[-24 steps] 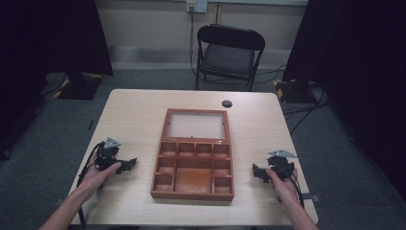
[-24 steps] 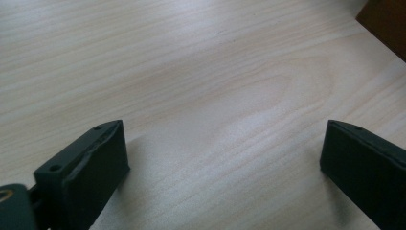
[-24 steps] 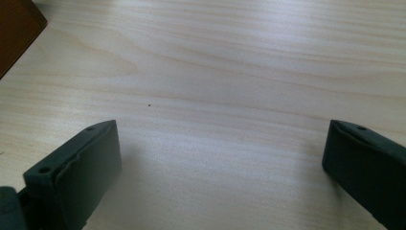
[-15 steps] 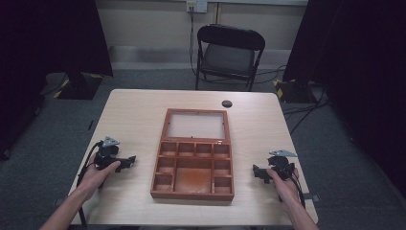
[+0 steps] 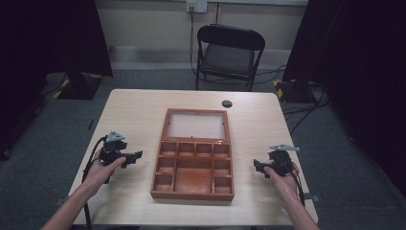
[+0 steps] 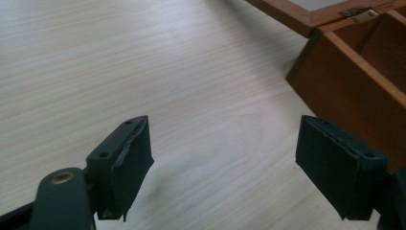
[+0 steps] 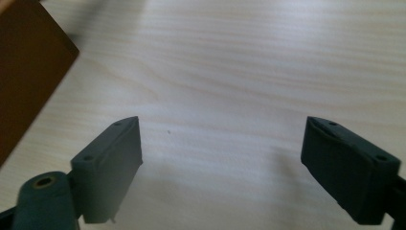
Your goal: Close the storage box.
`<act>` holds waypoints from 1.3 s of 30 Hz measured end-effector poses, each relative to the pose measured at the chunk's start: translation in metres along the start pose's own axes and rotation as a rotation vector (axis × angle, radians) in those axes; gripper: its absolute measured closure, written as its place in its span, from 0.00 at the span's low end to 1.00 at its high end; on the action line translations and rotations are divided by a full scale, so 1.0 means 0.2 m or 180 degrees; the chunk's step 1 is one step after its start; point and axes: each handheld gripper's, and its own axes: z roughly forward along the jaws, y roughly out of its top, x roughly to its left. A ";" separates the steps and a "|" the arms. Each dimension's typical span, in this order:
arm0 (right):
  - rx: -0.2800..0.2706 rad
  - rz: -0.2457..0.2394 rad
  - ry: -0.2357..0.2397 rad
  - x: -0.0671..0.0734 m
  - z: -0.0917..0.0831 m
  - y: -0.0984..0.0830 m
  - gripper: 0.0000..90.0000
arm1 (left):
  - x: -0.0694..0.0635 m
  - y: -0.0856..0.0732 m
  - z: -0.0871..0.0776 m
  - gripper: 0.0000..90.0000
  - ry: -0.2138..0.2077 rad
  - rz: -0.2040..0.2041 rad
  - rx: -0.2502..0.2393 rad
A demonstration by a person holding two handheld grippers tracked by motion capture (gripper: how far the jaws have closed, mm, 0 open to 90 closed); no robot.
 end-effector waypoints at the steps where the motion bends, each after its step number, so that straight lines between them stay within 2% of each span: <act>1: 0.0000 0.0000 0.0000 0.00 0.00 0.00 0.16 | 0.00 0.00 0.00 0.22 0.0000 0.0000 0.0000; 3: -0.0027 -0.0056 0.0044 0.02 0.01 0.03 0.16 | -0.01 0.03 0.00 0.22 -0.0015 0.0013 -0.0061; 4: -0.0062 -0.0095 0.0071 0.04 0.02 0.06 0.16 | -0.02 0.05 0.00 0.22 -0.0096 -0.0056 -0.0196; 8: -0.0089 -0.0136 0.0160 0.07 0.03 0.10 0.17 | -0.03 0.08 0.02 0.20 -0.0153 0.0005 -0.0177; 11: -0.0179 -0.0164 0.0256 0.10 0.04 0.15 0.17 | -0.04 0.13 0.02 0.20 -0.0184 -0.0040 -0.0260; 14: -0.0220 -0.0203 0.0320 0.12 0.05 0.18 0.17 | -0.04 0.16 0.03 0.21 -0.0198 0.0001 -0.0218; 15: -0.0237 -0.0316 0.0379 0.15 0.06 0.22 0.18 | -0.05 0.19 0.04 0.22 -0.0191 -0.0022 -0.0294; 16: -0.0243 -0.0373 0.0421 0.16 0.06 0.24 0.18 | -0.05 0.21 0.05 0.23 -0.0204 -0.0028 -0.0285; 19: -0.0270 -0.0390 0.0502 0.18 0.08 0.28 0.20 | -0.06 0.24 0.07 0.23 -0.0238 -0.0011 -0.0275; 20: -0.0272 -0.0410 0.0584 0.20 0.09 0.33 0.21 | -0.07 0.28 0.08 0.23 -0.0223 -0.0006 -0.0325; 22: -0.0266 -0.0435 0.0595 0.22 0.10 0.38 0.21 | -0.07 0.34 0.09 0.22 -0.0219 0.0048 -0.0356; 23: -0.0256 -0.0467 0.0632 0.23 0.11 0.41 0.21 | -0.07 0.36 0.10 0.22 -0.0238 0.0027 -0.0383; 26: -0.0264 -0.0444 0.0733 0.26 0.15 0.48 0.22 | -0.07 0.41 0.13 0.22 -0.0281 0.0020 -0.0416; 28: -0.0265 -0.0406 0.0777 0.27 0.18 0.50 0.22 | -0.08 0.42 0.16 0.22 -0.0346 -0.0030 -0.0397; 32: -0.0228 -0.0296 0.0841 0.29 0.23 0.52 0.24 | -0.08 0.41 0.22 0.24 -0.0358 -0.0075 -0.0311; 33: -0.0154 -0.0262 0.0852 0.29 0.26 0.52 0.25 | -0.09 0.40 0.23 0.24 -0.0328 -0.0061 -0.0251; 35: -0.0161 -0.0239 0.0818 0.29 0.28 0.51 0.25 | -0.11 0.38 0.27 0.23 -0.0443 -0.0093 -0.0186; 38: -0.0138 -0.0151 0.0911 0.29 0.30 0.51 0.24 | -0.11 0.36 0.30 0.24 -0.0382 -0.0113 -0.0124; 39: -0.0082 -0.0147 0.0899 0.30 0.31 0.50 0.23 | -0.11 0.36 0.32 0.24 -0.0414 -0.0173 -0.0091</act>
